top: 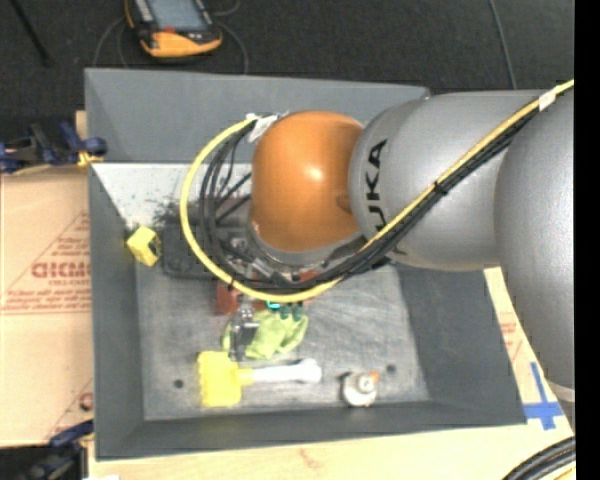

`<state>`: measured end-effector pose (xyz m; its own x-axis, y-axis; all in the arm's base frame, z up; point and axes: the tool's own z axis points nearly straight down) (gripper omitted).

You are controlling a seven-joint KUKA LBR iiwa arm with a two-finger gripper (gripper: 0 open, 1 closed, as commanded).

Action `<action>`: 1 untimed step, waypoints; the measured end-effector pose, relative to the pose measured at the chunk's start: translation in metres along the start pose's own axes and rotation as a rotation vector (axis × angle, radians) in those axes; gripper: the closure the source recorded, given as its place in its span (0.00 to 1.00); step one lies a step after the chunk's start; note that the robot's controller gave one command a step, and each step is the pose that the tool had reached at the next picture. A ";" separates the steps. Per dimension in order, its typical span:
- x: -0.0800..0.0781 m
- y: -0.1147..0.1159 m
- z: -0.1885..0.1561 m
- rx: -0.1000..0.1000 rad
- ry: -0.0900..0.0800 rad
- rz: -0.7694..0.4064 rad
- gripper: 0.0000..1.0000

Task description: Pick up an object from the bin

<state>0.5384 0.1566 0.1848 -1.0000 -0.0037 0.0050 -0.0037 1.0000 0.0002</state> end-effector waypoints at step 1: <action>-0.002 -0.001 -0.004 -0.001 -0.008 0.004 0.00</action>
Offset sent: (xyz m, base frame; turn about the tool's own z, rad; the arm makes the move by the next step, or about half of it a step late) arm 0.0850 -0.0377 -0.1113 -0.0828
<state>0.5403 0.1558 0.1893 -1.0000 -0.0001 -0.0025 -0.0001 1.0000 0.0014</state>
